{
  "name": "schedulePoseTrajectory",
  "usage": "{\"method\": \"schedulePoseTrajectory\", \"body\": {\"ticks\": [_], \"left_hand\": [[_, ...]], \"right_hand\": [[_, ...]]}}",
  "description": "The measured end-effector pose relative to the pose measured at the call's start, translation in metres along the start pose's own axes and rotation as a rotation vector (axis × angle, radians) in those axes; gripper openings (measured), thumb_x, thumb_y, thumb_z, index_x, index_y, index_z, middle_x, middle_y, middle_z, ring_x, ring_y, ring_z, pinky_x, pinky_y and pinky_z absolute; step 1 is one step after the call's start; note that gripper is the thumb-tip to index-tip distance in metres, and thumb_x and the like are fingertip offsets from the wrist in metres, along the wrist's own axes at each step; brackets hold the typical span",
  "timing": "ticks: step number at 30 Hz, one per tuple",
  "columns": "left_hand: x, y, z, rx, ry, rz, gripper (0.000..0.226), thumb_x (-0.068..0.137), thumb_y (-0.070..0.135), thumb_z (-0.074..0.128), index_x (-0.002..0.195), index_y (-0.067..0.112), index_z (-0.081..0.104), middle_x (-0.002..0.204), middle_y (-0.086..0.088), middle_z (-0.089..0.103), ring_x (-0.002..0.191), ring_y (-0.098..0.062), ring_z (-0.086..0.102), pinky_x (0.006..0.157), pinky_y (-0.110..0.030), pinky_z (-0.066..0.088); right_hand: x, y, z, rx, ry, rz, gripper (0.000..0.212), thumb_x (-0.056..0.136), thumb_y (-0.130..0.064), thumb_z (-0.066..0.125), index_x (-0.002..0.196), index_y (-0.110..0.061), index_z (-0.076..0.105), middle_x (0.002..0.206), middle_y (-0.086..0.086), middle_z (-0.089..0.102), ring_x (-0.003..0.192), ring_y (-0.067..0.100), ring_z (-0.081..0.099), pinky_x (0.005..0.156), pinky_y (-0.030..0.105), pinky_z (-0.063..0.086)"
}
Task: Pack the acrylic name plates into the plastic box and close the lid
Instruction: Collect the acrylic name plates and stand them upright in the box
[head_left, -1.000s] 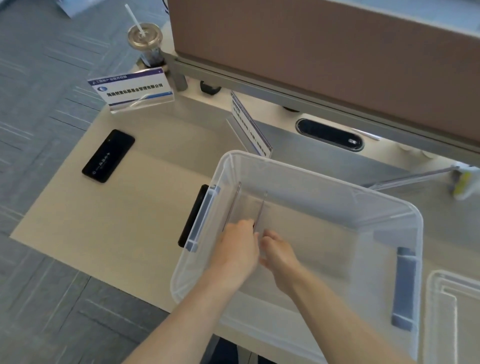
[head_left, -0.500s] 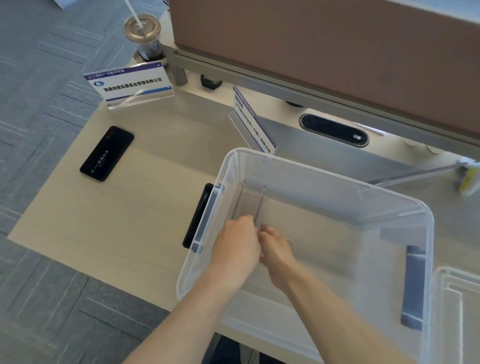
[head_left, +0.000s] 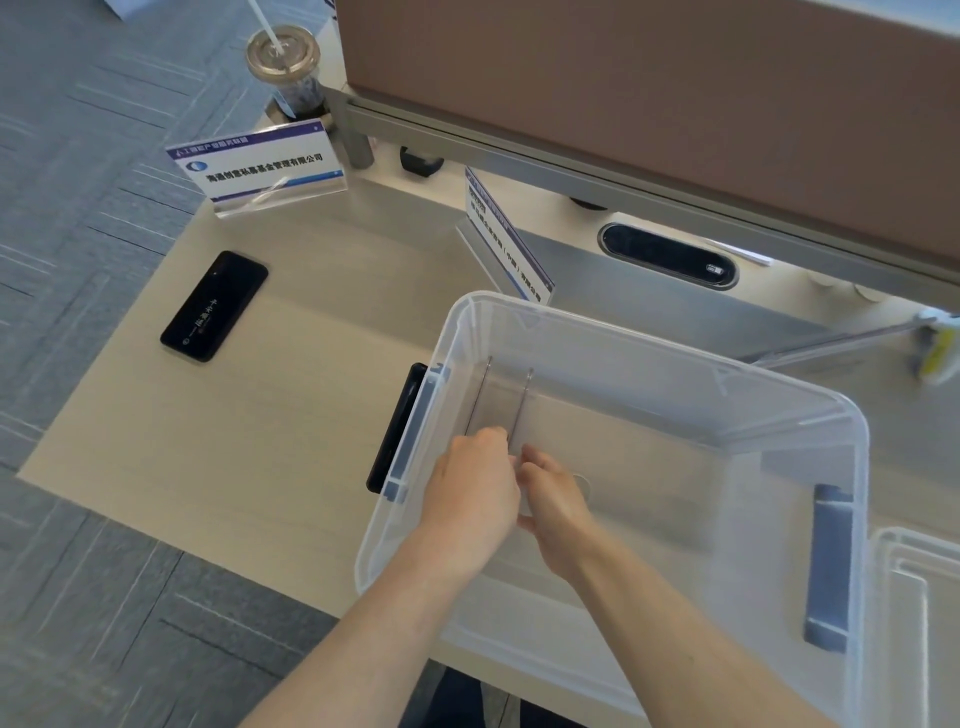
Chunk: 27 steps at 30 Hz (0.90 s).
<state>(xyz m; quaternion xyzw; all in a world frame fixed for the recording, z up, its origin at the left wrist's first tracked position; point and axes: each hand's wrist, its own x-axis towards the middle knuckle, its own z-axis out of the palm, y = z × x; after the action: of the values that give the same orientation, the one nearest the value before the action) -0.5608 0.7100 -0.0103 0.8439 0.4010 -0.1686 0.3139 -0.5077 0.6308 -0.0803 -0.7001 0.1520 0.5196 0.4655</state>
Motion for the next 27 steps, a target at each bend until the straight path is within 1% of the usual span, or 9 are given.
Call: {"method": "schedulePoseTrajectory", "body": {"ticks": [3, 6, 9, 12, 16, 19, 21, 23, 27], "left_hand": [[0.0, 0.001, -0.003, -0.027, -0.011, -0.007, 0.019, 0.104, 0.024, 0.05, 0.115, 0.015, 0.063, 0.106, -0.006, 0.069, 0.088, -0.025, 0.059, 0.072, -0.035, 0.046], [-0.004, 0.008, -0.016, -0.076, -0.008, 0.025, 0.025, 0.104, 0.031, 0.05, 0.117, 0.014, 0.063, 0.113, -0.008, 0.071, 0.108, -0.033, 0.066, 0.087, -0.044, 0.055], [-0.01, 0.025, -0.046, -0.109, 0.031, 0.075, 0.038, 0.103, 0.036, 0.05, 0.133, 0.014, 0.06, 0.129, -0.009, 0.068, 0.125, -0.033, 0.06, 0.102, -0.044, 0.05], [-0.015, 0.056, -0.082, -0.174, 0.104, 0.164, 0.045, 0.101, 0.039, 0.054, 0.14, 0.018, 0.059, 0.134, -0.005, 0.069, 0.129, -0.027, 0.06, 0.108, -0.041, 0.046], [-0.032, 0.109, -0.116, -0.292, 0.172, 0.312, 0.037, 0.099, 0.036, 0.061, 0.131, 0.019, 0.067, 0.123, 0.003, 0.073, 0.112, -0.014, 0.066, 0.099, -0.026, 0.044], [-0.057, 0.17, -0.119, -0.335, 0.146, 0.463, 0.03, 0.1, 0.035, 0.061, 0.125, 0.02, 0.07, 0.119, 0.003, 0.074, 0.111, -0.017, 0.067, 0.091, -0.025, 0.047], [-0.078, 0.209, -0.111, -0.356, 0.085, 0.553, 0.029, 0.101, 0.035, 0.06, 0.125, 0.021, 0.07, 0.12, 0.005, 0.073, 0.105, -0.014, 0.067, 0.082, -0.024, 0.049], [-0.1, 0.243, -0.095, -0.348, 0.037, 0.629, 0.031, 0.101, 0.035, 0.06, 0.128, 0.021, 0.068, 0.121, 0.006, 0.072, 0.1, -0.01, 0.066, 0.084, -0.022, 0.045], [-0.142, 0.298, -0.054, -0.308, -0.06, 0.707, 0.032, 0.102, 0.032, 0.061, 0.131, 0.019, 0.065, 0.121, 0.004, 0.07, 0.103, -0.01, 0.066, 0.085, -0.021, 0.043]], "right_hand": [[-0.006, -0.004, 0.001, -0.032, -0.013, -0.015, 0.063, 0.099, -0.012, 0.045, 0.159, -0.019, 0.028, 0.159, -0.004, 0.04, 0.132, 0.018, 0.048, 0.108, 0.047, 0.045], [-0.023, -0.014, -0.004, -0.036, 0.018, -0.05, 0.064, 0.099, -0.017, 0.047, 0.16, -0.018, 0.025, 0.163, -0.003, 0.033, 0.142, 0.019, 0.04, 0.118, 0.049, 0.035], [-0.049, -0.033, -0.018, 0.007, 0.069, -0.108, 0.063, 0.098, -0.016, 0.049, 0.157, -0.021, 0.031, 0.158, -0.002, 0.039, 0.135, 0.017, 0.043, 0.119, 0.049, 0.033], [-0.085, -0.061, -0.041, 0.078, 0.131, -0.214, 0.059, 0.097, -0.021, 0.055, 0.154, -0.023, 0.037, 0.15, 0.004, 0.049, 0.134, 0.019, 0.047, 0.117, 0.05, 0.037], [-0.144, -0.095, -0.09, 0.183, 0.204, -0.367, 0.051, 0.098, -0.027, 0.058, 0.148, -0.027, 0.044, 0.139, -0.002, 0.055, 0.125, 0.017, 0.053, 0.112, 0.048, 0.043], [-0.193, -0.104, -0.157, 0.263, 0.311, -0.487, 0.042, 0.1, -0.023, 0.057, 0.141, -0.024, 0.048, 0.113, -0.006, 0.061, 0.104, 0.011, 0.058, 0.106, 0.049, 0.046], [-0.22, -0.099, -0.203, 0.305, 0.395, -0.528, 0.038, 0.1, -0.021, 0.058, 0.137, -0.021, 0.051, 0.105, -0.008, 0.061, 0.092, 0.007, 0.059, 0.092, 0.043, 0.052], [-0.241, -0.087, -0.248, 0.353, 0.483, -0.538, 0.033, 0.1, -0.022, 0.058, 0.133, -0.021, 0.053, 0.109, -0.005, 0.06, 0.093, 0.008, 0.058, 0.084, 0.036, 0.05], [-0.273, -0.047, -0.329, 0.435, 0.608, -0.537, 0.037, 0.101, -0.028, 0.057, 0.137, -0.021, 0.051, 0.123, 0.001, 0.059, 0.104, 0.015, 0.059, 0.093, 0.043, 0.05]]}}
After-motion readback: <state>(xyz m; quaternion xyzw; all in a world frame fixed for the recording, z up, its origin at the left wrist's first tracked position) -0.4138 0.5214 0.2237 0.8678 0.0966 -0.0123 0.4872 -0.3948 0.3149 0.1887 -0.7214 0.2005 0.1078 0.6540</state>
